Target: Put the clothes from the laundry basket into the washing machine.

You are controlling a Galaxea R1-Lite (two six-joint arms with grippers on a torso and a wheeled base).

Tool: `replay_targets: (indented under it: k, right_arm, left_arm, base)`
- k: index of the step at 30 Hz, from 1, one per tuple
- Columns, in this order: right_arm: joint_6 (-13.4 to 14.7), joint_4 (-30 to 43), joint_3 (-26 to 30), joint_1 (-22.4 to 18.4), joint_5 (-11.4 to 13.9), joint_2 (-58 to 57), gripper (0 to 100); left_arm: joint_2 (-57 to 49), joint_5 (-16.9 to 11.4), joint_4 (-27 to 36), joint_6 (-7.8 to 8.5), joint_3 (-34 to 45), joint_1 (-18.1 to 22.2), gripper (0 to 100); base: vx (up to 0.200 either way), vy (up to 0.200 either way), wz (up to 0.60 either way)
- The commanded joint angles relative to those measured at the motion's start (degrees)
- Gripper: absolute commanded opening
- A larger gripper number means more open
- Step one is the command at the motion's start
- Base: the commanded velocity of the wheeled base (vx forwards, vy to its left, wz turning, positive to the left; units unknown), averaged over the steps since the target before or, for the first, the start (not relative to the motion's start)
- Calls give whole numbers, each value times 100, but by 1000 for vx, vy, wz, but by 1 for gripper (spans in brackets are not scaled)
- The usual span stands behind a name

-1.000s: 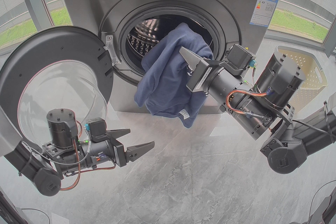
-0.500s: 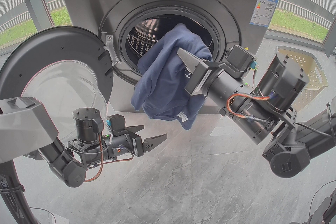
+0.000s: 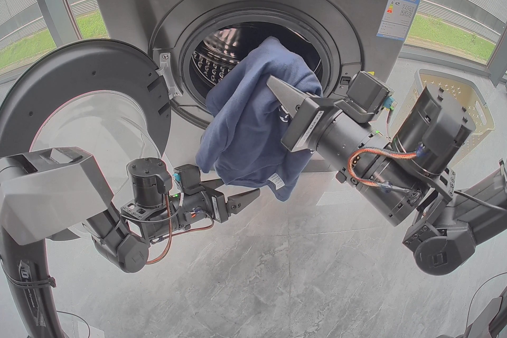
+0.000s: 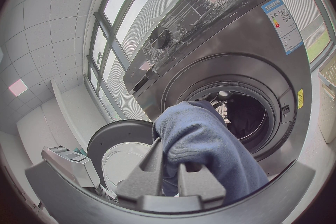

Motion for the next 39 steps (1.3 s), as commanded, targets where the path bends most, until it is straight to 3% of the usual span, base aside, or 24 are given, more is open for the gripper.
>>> replay_targets:
  k: [1, 9, 15, 25, 39]
  right_arm:
    - [2, -3, 55, 12, -6, -28, 0]
    - [2, -12, 151, 21, -6, 33, 0]
    - [-7, -3, 99, -5, -6, 33, 0]
    - [-16, 23, -33, -93, -6, 25, 0]
    - [-25, 67, -130, -146, -112, 192, 0]
  left_arm:
    - [222, 4, -6, -3, -312, -22, 100]
    - [107, -5, -24, -21, -470, -101, 100]
    - [-420, -5, 11, -337, -171, -347, 100]
    - [-367, -49, -270, -293, 576, -637, 100]
    - [-297, -5, -419, -285, 497, -875, 100]
  base:
    - [0, 0, 0]
    - [0, 0, 0]
    - [0, 0, 0]
    - [0, 0, 0]
    - [0, 0, 0]
